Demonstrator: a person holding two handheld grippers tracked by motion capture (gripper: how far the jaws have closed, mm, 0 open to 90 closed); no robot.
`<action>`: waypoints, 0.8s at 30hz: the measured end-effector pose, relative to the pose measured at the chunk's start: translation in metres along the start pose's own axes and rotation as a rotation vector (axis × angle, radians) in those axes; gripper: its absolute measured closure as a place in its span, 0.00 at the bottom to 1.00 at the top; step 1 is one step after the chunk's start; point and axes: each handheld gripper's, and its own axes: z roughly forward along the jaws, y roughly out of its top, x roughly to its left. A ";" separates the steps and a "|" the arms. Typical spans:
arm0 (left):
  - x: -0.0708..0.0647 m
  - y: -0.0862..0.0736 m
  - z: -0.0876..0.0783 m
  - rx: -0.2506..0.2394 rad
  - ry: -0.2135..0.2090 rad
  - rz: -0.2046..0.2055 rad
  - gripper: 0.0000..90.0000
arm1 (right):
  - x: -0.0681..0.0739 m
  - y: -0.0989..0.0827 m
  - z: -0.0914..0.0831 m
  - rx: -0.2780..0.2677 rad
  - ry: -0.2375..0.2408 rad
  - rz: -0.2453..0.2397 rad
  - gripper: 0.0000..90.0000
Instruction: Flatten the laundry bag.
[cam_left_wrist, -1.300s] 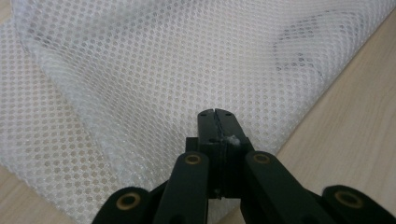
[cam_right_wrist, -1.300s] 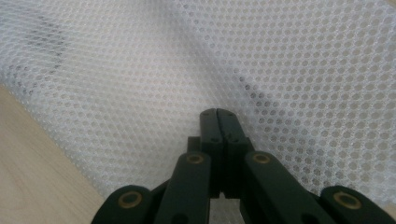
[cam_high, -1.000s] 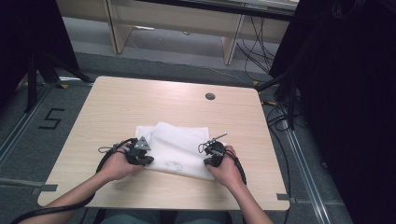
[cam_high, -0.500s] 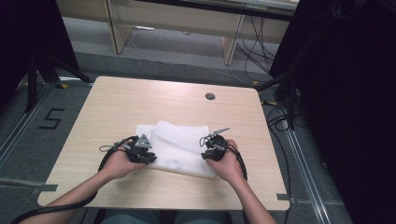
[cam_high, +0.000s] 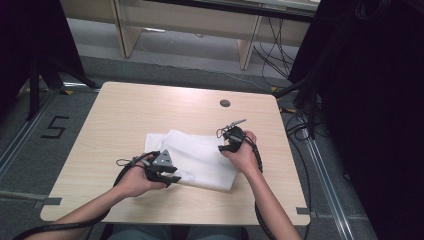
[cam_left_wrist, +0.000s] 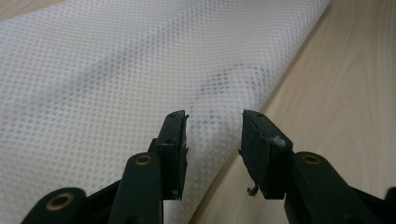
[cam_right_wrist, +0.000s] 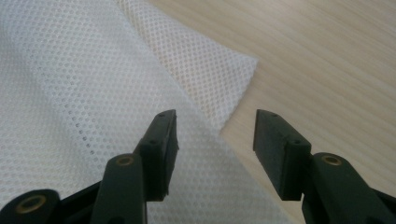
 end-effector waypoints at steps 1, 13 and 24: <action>0.000 0.001 0.001 0.006 -0.005 0.010 0.66 | 0.000 0.000 0.000 0.000 0.000 0.000 0.55; 0.000 0.003 0.014 0.022 -0.007 0.034 0.69 | 0.003 0.007 0.026 0.090 0.023 -0.071 0.54; 0.003 0.000 0.015 0.050 -0.006 0.032 0.70 | 0.004 0.009 0.032 0.125 0.071 -0.049 0.70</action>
